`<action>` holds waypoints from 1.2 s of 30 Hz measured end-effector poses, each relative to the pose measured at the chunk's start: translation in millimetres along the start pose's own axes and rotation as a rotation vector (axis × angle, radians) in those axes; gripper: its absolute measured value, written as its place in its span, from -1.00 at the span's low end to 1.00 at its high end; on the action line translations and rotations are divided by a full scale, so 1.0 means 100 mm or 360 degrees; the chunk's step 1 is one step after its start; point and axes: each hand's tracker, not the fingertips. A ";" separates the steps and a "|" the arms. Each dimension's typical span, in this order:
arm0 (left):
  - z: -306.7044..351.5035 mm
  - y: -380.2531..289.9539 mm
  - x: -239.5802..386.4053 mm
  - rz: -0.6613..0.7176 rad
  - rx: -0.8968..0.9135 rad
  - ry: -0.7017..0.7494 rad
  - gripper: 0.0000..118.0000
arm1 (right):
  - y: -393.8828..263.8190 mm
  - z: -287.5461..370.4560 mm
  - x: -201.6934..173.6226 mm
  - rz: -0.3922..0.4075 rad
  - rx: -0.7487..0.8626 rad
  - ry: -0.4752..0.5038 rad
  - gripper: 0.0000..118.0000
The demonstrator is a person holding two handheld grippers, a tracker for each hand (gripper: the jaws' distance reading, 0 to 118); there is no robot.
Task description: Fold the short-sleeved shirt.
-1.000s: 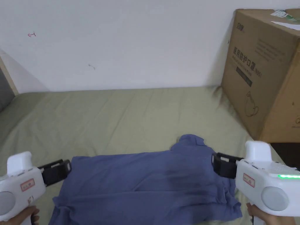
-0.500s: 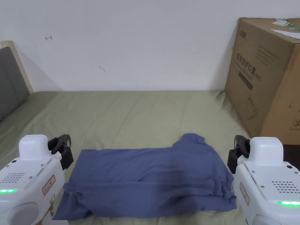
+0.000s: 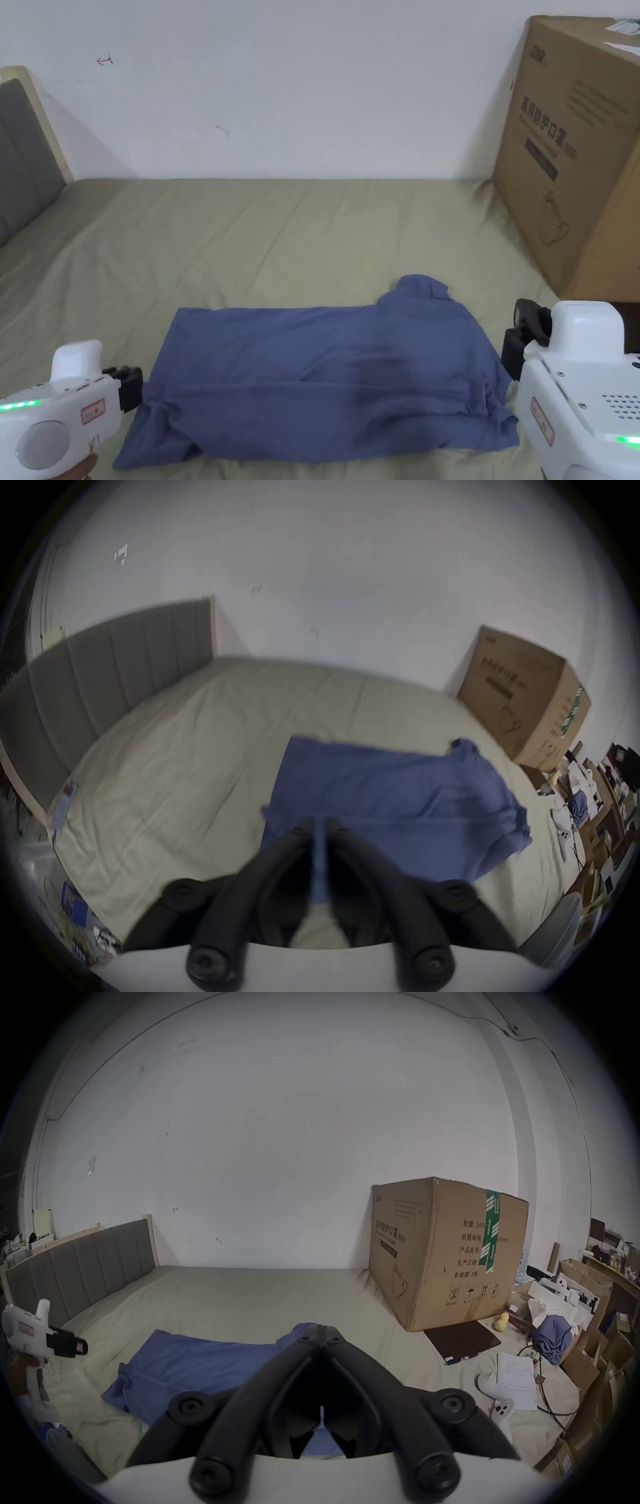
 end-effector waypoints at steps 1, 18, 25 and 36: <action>-0.09 -0.03 -0.06 0.0031 -0.0069 0.0006 -0.33 | -0.02 -0.04 0.00 -0.0002 -0.0018 -0.0002 -1.00; -1.03 -0.61 -0.20 -0.0036 -0.0470 0.0191 -0.87 | -0.68 -0.70 0.38 -0.0191 -0.0479 -0.0110 -1.00; -0.76 -0.41 -0.17 -0.0013 -0.0311 0.0078 -0.90 | -1.41 -1.45 0.55 -0.0273 -0.1074 -0.0087 0.62; -0.61 -0.31 -0.14 -0.0007 -0.0274 0.0049 -0.90 | -1.78 -1.66 0.43 -0.0241 -0.1233 -0.0056 -0.54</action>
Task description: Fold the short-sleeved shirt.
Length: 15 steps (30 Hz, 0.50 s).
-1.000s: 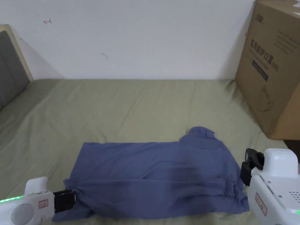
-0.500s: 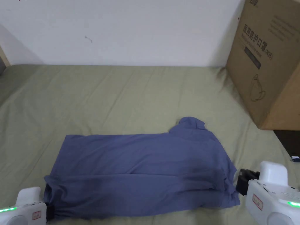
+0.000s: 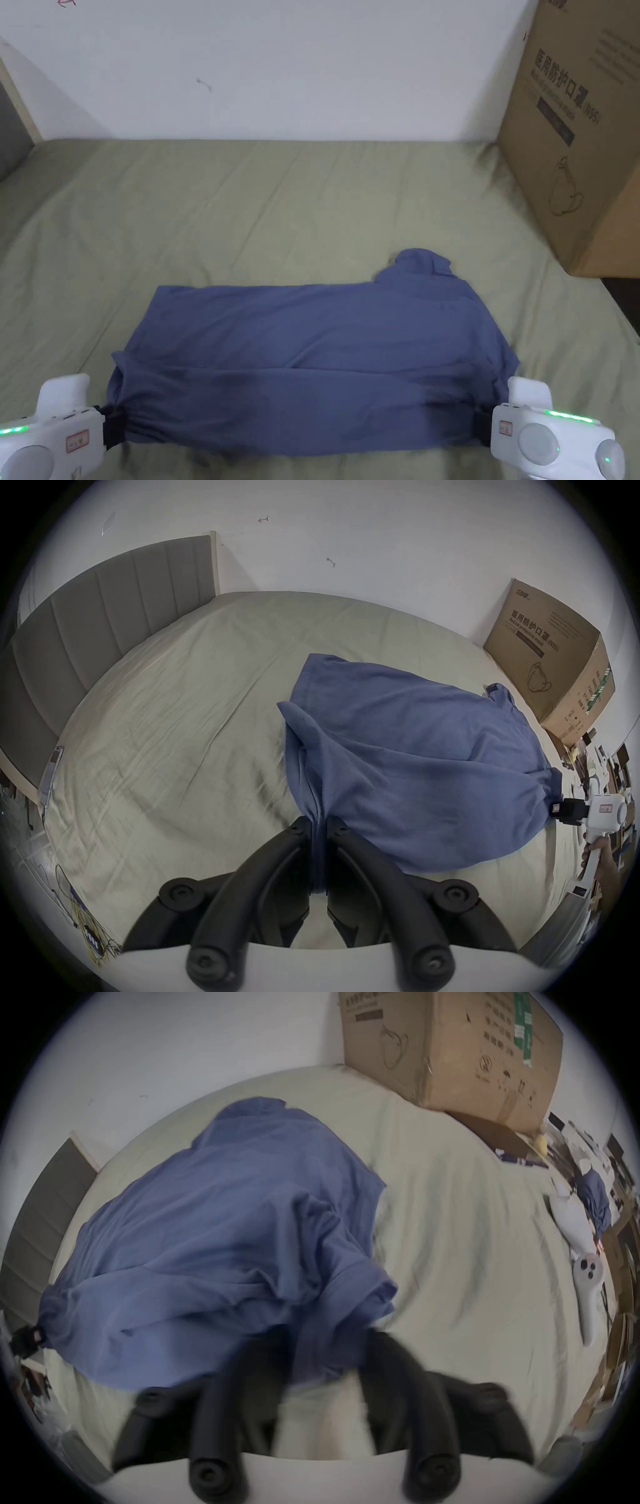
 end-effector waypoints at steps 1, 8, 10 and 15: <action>0.01 -0.01 0.00 0.0007 -0.0002 -0.0001 -0.90 | -0.02 0.08 0.00 0.0023 0.0012 0.0040 -0.78; 0.28 -0.13 -0.01 -0.0008 0.0025 -0.0016 -0.90 | -0.16 0.75 0.15 0.0025 0.0167 0.0119 -0.85; 0.41 -0.20 -0.02 -0.0053 0.0011 -0.0017 -0.90 | -0.29 0.93 0.21 0.0052 0.0187 0.0101 -0.85; 0.68 -0.59 -0.11 -0.0121 -0.0096 -0.0015 -0.90 | -0.80 1.19 0.37 0.0032 0.0101 0.0099 -0.85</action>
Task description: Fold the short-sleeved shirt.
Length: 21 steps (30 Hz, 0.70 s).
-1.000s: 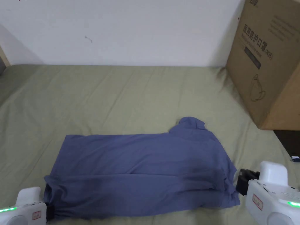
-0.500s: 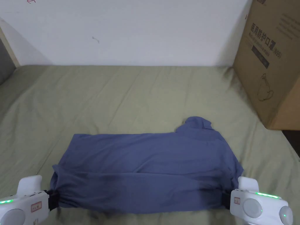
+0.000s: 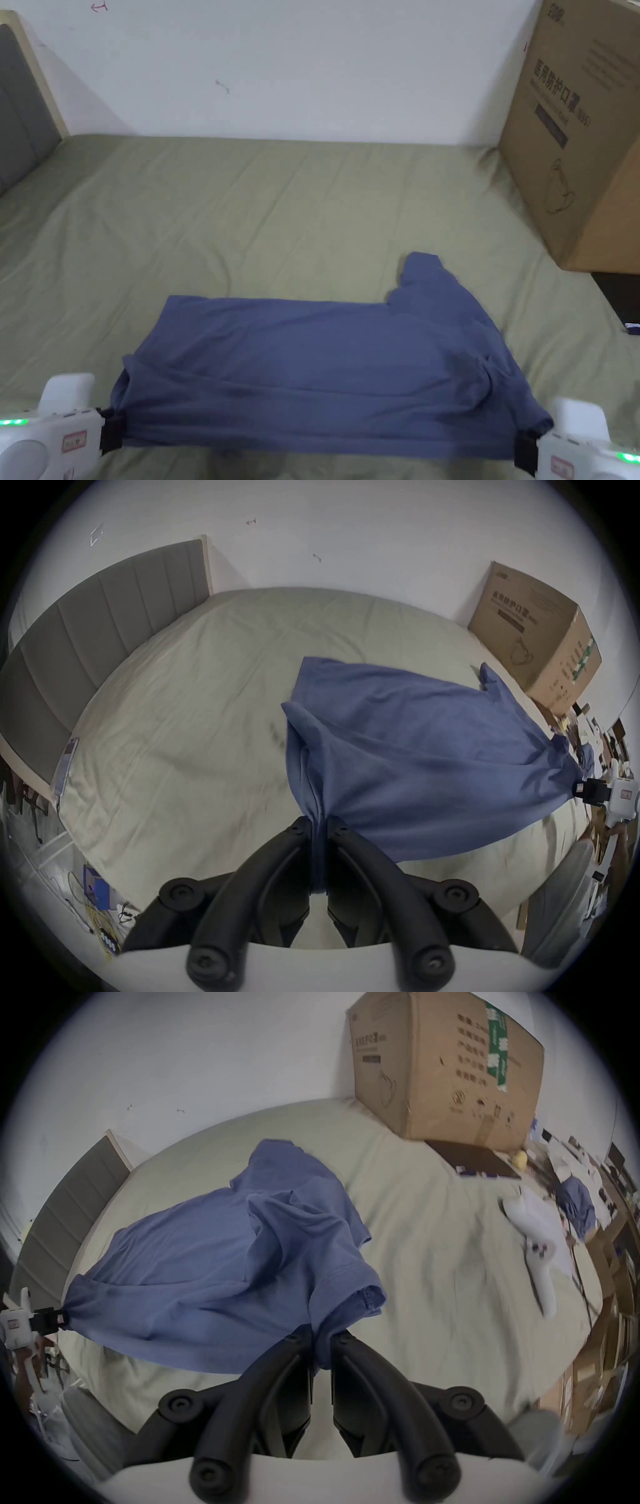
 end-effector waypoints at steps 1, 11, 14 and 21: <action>-0.03 -0.11 -0.04 -0.0004 -0.0056 0.0017 -0.90 | -0.13 0.01 0.02 -0.0014 -0.0029 0.0006 -0.85; -0.44 -0.51 -0.06 0.0080 -0.0301 0.0114 -0.89 | -0.59 -0.29 0.03 -0.0087 -0.0204 -0.0070 -0.84; -0.26 -0.40 -0.05 0.0143 -0.0247 0.0070 0.00 | -0.39 -0.05 0.00 -0.0091 -0.0139 -0.0045 -0.78; 0.62 0.26 0.33 0.0163 0.0376 -0.0169 0.79 | 0.36 0.79 -0.37 0.0024 0.0501 0.0127 0.76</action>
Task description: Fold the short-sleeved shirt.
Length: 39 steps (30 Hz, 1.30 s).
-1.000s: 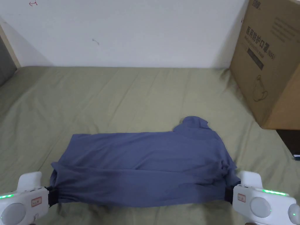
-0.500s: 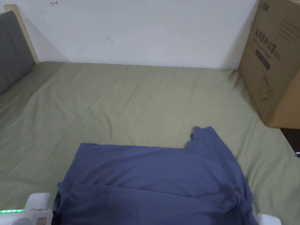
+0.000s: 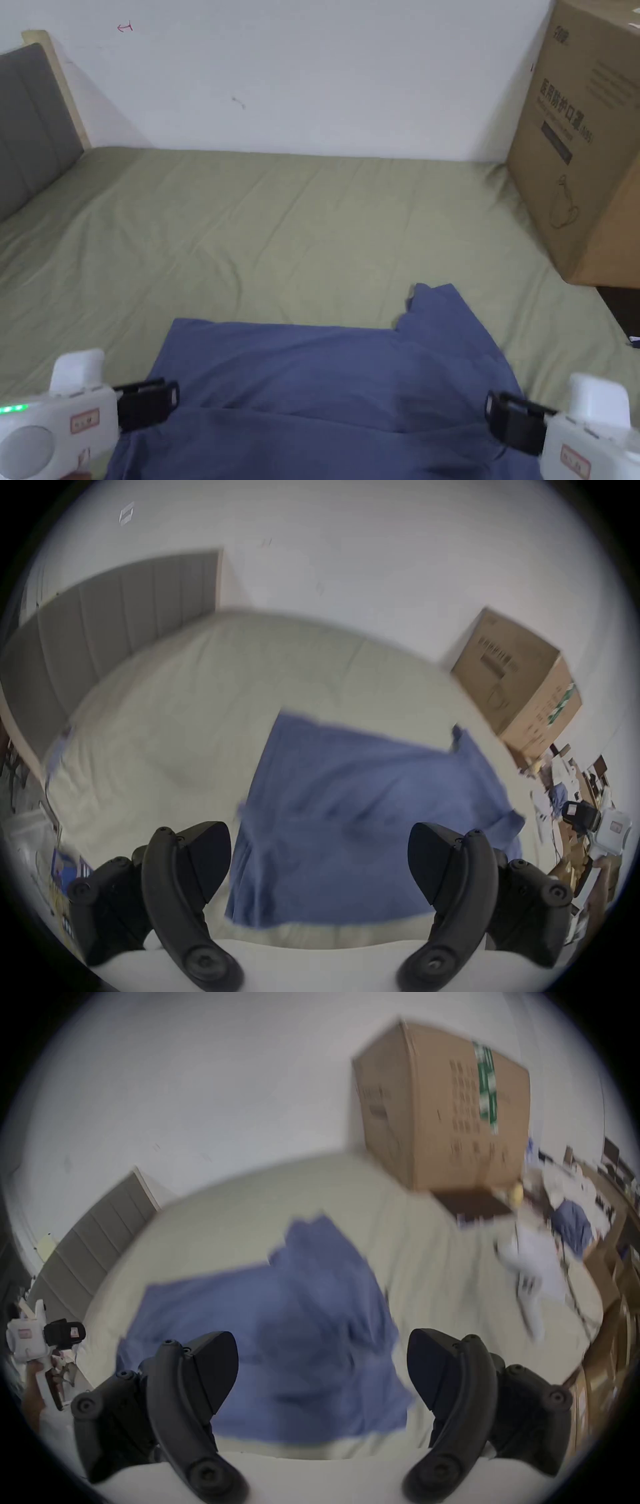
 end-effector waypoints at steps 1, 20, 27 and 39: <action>0.10 0.12 0.12 -0.0053 0.0107 -0.0008 0.79 | 0.14 0.10 -0.09 0.0033 0.0114 0.0011 0.76; -0.03 0.60 0.79 -0.0222 0.0695 -0.0046 -1.00 | 0.67 0.13 -0.78 0.0247 0.0696 -0.0150 -1.00; -0.92 1.09 0.44 -0.0126 0.0202 -0.0062 -1.00 | 0.82 -0.22 -0.72 0.0282 0.0635 -0.0144 -1.00; -2.42 1.22 -0.16 -0.0132 -0.0400 0.0199 0.90 | 0.85 -1.05 -0.51 0.0297 0.0408 -0.0220 -1.00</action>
